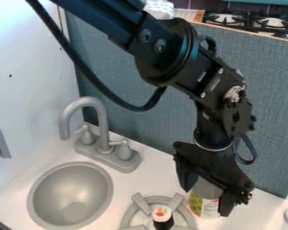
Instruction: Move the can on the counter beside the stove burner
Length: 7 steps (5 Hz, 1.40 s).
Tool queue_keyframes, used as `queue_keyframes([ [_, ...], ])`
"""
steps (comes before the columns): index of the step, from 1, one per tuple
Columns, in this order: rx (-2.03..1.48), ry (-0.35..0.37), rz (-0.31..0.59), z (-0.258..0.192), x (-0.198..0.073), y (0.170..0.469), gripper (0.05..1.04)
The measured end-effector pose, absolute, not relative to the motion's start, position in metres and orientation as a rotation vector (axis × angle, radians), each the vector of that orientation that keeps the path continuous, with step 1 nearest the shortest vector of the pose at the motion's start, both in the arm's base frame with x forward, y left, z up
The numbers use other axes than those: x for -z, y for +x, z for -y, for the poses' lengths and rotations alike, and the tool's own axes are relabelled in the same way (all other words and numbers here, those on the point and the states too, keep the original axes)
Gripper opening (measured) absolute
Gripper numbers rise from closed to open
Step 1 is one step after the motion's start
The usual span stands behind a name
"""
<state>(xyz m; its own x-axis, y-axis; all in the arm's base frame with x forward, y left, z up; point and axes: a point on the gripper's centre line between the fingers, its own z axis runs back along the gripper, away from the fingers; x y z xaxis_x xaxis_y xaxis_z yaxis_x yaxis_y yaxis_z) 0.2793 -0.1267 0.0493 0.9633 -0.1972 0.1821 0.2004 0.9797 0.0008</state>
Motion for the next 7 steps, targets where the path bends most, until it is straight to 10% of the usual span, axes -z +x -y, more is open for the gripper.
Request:
queue_keyframes([
  [7, 0.58, -0.089, 0.07, 0.214, 0.003, 0.287, 1.007],
])
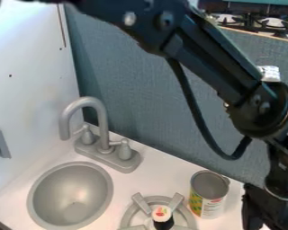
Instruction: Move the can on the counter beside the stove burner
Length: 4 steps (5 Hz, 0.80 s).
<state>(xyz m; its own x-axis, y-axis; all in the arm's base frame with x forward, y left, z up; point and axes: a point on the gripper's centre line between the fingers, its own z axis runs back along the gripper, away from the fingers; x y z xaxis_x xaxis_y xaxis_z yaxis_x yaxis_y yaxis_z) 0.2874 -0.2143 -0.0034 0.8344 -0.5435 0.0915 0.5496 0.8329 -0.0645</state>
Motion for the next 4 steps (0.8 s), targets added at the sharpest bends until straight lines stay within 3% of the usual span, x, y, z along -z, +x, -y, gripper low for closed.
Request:
queue_keyframes([
  [4, 0.611, -0.095, -0.043, 0.223, 0.052, 0.289, 1.007],
])
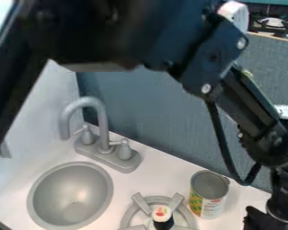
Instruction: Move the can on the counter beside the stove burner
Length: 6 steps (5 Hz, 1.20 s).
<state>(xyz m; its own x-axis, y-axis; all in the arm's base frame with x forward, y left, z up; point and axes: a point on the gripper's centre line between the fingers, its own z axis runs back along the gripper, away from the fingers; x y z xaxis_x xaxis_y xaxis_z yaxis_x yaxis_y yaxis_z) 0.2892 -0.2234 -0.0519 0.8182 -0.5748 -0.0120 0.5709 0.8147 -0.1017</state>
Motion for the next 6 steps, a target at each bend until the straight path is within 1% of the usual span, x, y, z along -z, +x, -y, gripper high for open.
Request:
queue_keyframes([
  [1, 0.599, -0.081, -0.037, 0.223, 0.052, 0.293, 0.956],
  [2, 0.585, -0.069, -0.022, 0.224, 0.053, 0.294, 0.684],
  [3, 0.587, -0.053, -0.003, 0.225, 0.047, 0.291, 0.63],
  [4, 0.569, -0.063, 0.03, 0.226, 0.034, 0.286, 0.63],
  [5, 0.582, -0.087, 0.129, 0.226, 0.004, 0.267, 0.63],
  [6, 0.559, -0.062, 0.144, 0.222, -0.01, 0.24, 0.63],
])
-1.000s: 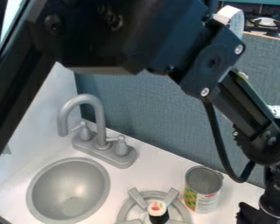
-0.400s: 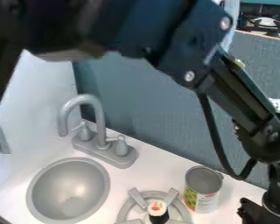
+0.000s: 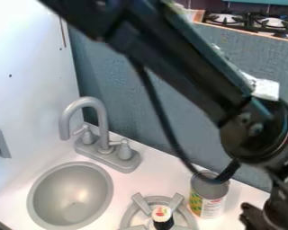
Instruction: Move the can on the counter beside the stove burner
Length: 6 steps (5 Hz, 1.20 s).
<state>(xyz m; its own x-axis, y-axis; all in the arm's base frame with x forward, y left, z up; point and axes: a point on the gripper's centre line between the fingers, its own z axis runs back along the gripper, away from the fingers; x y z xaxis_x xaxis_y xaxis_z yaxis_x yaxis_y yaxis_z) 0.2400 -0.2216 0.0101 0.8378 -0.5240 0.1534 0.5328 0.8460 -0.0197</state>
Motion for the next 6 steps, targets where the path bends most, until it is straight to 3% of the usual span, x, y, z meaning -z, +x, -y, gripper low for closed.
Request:
queue_keyframes([
  [1, 0.578, -0.069, 0.093, 0.222, -0.004, 0.208, 0.63],
  [3, 0.519, -0.043, 0.024, 0.2, 0.02, 0.19, 0.63],
  [6, 0.41, -0.074, -0.032, 0.169, 0.046, 0.188, 0.63],
])
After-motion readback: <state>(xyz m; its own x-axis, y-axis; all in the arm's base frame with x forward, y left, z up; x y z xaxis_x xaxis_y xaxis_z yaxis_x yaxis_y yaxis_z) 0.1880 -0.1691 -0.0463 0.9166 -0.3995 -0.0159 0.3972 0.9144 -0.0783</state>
